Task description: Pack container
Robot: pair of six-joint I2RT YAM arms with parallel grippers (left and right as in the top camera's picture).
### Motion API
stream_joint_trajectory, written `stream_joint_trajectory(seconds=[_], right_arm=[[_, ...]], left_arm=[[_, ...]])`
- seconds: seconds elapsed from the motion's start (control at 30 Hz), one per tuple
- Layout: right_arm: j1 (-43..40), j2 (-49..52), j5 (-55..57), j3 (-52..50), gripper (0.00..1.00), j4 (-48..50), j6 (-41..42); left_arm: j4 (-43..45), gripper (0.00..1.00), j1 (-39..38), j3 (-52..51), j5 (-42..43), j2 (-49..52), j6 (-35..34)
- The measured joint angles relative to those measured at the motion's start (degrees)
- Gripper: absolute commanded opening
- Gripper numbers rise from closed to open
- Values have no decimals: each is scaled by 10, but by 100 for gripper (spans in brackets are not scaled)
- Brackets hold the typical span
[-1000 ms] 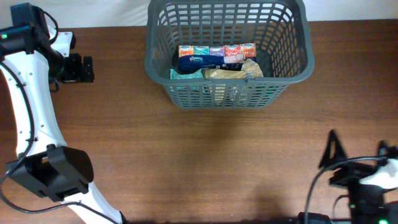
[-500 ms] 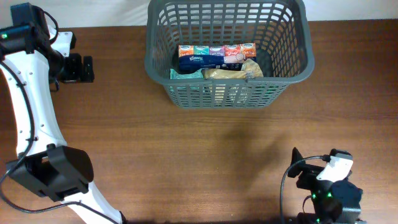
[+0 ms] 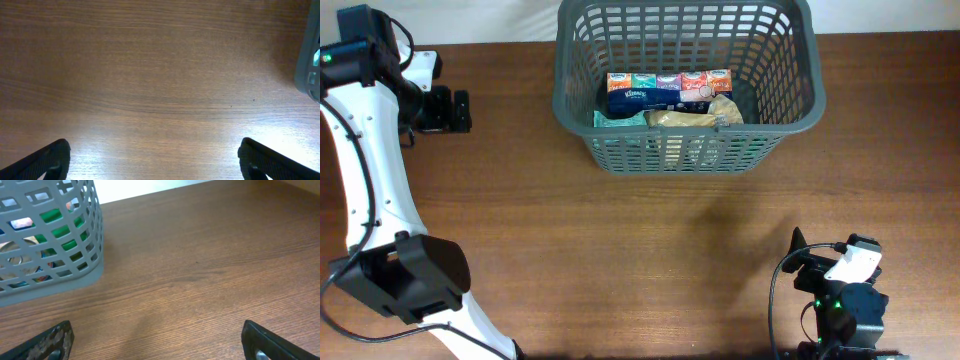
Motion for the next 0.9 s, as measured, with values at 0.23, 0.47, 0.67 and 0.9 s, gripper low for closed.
stream_joint_trajectory(seconds=[0.23, 0.47, 0.67, 0.9], right_arm=[[0, 0, 0, 0, 99, 0, 0], [0, 0, 0, 0, 99, 0, 0], [0, -1, 0, 0, 99, 0, 0], [0, -3, 3, -1, 99, 2, 0]], left_arm=[[0, 99, 0, 0, 0, 0, 0], [5, 99, -4, -7, 0, -4, 0], [49, 99, -62, -199, 0, -167, 0], [450, 99, -117, -559, -7, -524, 3]])
